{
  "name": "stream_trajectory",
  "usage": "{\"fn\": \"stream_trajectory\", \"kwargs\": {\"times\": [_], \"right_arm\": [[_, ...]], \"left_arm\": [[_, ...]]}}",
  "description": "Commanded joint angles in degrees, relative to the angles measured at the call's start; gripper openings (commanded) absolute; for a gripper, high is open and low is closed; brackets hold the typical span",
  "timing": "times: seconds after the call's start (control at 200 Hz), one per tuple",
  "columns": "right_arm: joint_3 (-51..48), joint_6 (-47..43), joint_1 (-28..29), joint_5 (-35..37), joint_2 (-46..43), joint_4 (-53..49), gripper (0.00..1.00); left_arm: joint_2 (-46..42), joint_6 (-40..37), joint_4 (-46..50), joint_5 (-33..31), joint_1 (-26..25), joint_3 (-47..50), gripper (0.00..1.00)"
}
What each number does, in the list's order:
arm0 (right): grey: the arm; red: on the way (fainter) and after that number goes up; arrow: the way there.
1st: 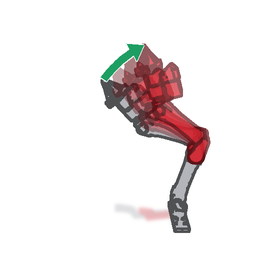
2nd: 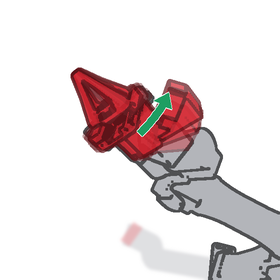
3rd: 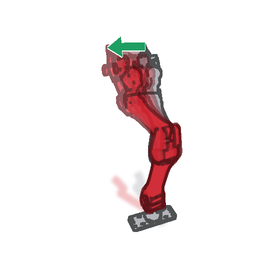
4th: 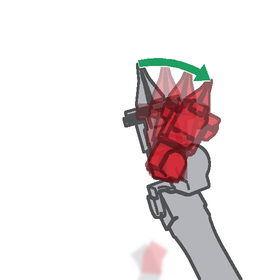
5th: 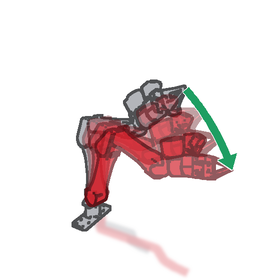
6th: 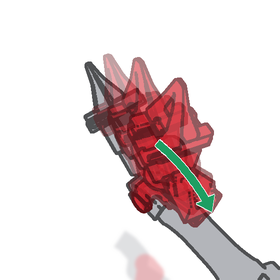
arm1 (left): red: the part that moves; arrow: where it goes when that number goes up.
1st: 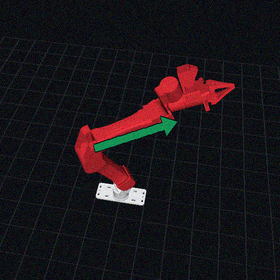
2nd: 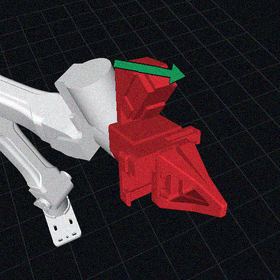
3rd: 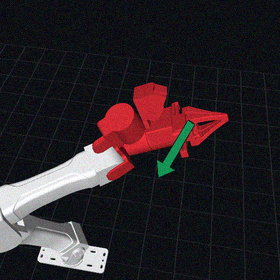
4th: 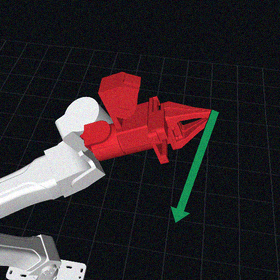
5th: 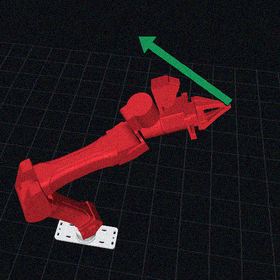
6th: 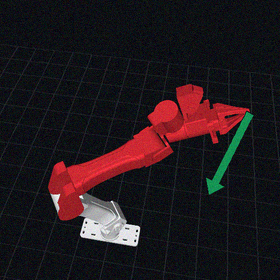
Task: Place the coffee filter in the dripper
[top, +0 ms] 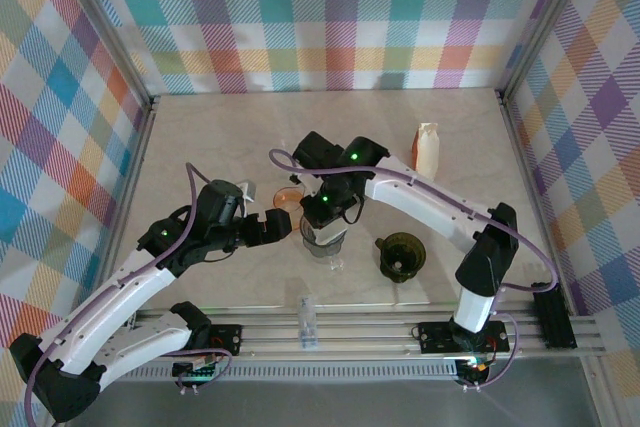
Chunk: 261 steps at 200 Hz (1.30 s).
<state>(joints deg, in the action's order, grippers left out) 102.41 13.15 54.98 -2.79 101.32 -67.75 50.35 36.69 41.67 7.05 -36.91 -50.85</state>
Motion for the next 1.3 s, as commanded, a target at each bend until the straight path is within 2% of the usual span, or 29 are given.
{"fn": "stream_trajectory", "kwargs": {"times": [0.0,0.135,0.21,0.32,0.465,0.52,0.67,0.775,0.895,1.105,1.205,1.3], "right_arm": [[-0.88,0.68,0.47,0.20,-1.05,1.77,0.25],[-2.80,1.25,0.40,0.19,-3.85,4.16,0.41],[-3.82,1.99,0.40,-0.11,-5.27,5.62,0.53],[-5.55,3.19,0.36,0.30,-7.86,7.96,0.60],[-8.14,5.13,0.18,4.15,-12.03,10.07,0.65],[-9.55,6.09,-0.09,5.85,-13.74,10.84,0.65],[-13.92,8.28,-2.27,9.21,-16.77,11.44,0.62],[-16.32,8.77,-3.68,9.04,-17.29,11.58,0.57],[-18.28,8.94,-3.93,8.68,-17.21,12.01,0.55],[-20.70,9.35,-4.36,8.84,-17.09,12.61,0.52],[-21.95,9.61,-4.48,8.85,-16.99,13.01,0.49],[-23.38,10.01,-4.62,8.91,-16.85,13.72,0.48]], "left_arm": [[-0.68,1.16,-0.69,0.95,0.69,0.14,1.00],[-0.80,1.52,-0.41,0.60,0.78,-0.28,1.00],[-0.95,1.42,0.18,0.29,0.87,-0.73,1.00],[-1.78,1.63,0.52,-0.31,0.96,-1.03,1.00],[-1.44,1.77,-0.39,0.30,1.05,-1.42,1.00],[-0.18,1.41,-1.07,1.18,1.05,-2.18,0.98],[5.16,0.93,-4.66,4.89,0.96,-4.77,0.73],[8.30,0.65,-6.58,6.21,0.70,-5.99,0.73],[10.59,0.29,-7.90,6.72,0.35,-6.36,0.72],[13.20,0.58,-9.75,8.90,-0.31,-5.29,0.43],[13.61,0.88,-9.84,9.21,-0.39,-4.25,0.37],[13.46,1.48,-10.31,9.34,-0.40,-2.94,0.36]]}}
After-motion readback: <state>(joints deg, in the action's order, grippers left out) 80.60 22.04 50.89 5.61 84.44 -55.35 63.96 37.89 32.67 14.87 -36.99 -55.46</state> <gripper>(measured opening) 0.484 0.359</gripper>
